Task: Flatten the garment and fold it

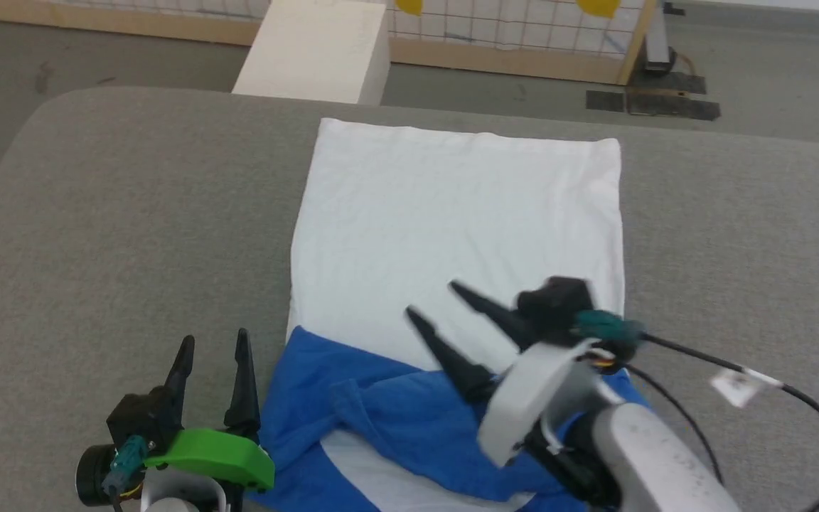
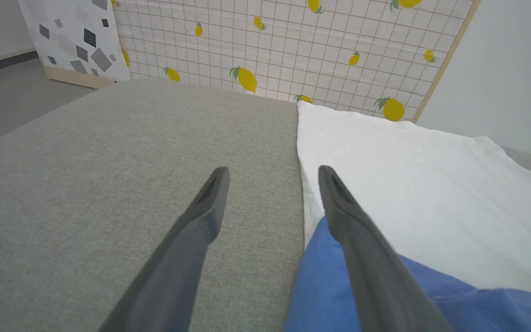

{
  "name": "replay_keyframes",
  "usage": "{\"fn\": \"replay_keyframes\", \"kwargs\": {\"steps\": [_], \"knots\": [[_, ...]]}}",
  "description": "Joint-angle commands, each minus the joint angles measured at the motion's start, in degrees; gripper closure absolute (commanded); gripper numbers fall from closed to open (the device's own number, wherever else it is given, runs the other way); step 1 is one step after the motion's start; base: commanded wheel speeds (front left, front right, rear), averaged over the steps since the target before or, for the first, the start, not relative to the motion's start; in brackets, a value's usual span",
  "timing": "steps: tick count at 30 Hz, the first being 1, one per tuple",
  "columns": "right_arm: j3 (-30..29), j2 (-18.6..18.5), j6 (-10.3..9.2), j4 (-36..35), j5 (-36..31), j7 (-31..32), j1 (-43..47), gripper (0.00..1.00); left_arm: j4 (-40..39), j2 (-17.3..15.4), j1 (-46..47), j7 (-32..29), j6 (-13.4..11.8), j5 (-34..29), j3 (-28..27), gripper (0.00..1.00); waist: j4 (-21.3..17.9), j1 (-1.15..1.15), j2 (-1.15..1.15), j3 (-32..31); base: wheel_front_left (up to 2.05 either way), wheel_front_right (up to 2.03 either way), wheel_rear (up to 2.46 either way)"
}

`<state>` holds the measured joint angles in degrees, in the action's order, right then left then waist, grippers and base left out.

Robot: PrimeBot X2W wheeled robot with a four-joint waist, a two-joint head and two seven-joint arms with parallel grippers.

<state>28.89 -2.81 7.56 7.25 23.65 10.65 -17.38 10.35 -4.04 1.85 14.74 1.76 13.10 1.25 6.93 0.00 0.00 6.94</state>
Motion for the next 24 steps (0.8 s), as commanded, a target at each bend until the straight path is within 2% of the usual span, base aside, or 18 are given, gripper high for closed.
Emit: {"fn": "replay_keyframes", "kwargs": {"steps": [1,8,13,18,24], "knots": [[-2.51,-0.08,-0.08,-1.6,-1.48,-1.72,1.98,0.0,0.09,-0.72,0.9,0.23,0.47,-0.32,0.18,0.0,-2.49,0.0,0.0,-0.37,0.0,0.0,0.0],[-15.8,-0.07,-0.08,-9.86,-8.55,-7.54,9.03,0.0,0.46,-4.45,6.81,-3.92,2.04,-0.54,0.64,0.0,-8.04,0.0,0.0,1.45,0.0,0.0,0.0],[-22.67,-0.07,-0.08,-11.68,-11.2,-8.65,11.97,0.0,2.08,-9.1,16.33,-10.88,3.99,0.41,1.31,0.0,-12.17,0.0,0.0,5.34,0.0,0.0,0.0],[-25.19,-0.07,-0.08,-12.88,-10.51,-8.77,11.96,0.0,4.12,-14.31,27.15,-21.49,5.13,2.88,2.19,0.0,-16.02,0.0,0.0,10.59,0.0,0.0,0.0],[-24.27,-0.07,-0.08,-13.69,-8.7,-9.55,9.72,0.0,7.13,-19.65,40.42,-37.26,5.23,6.44,1.84,0.0,-20.09,0.0,0.0,18.22,0.0,0.0,0.0]]}}
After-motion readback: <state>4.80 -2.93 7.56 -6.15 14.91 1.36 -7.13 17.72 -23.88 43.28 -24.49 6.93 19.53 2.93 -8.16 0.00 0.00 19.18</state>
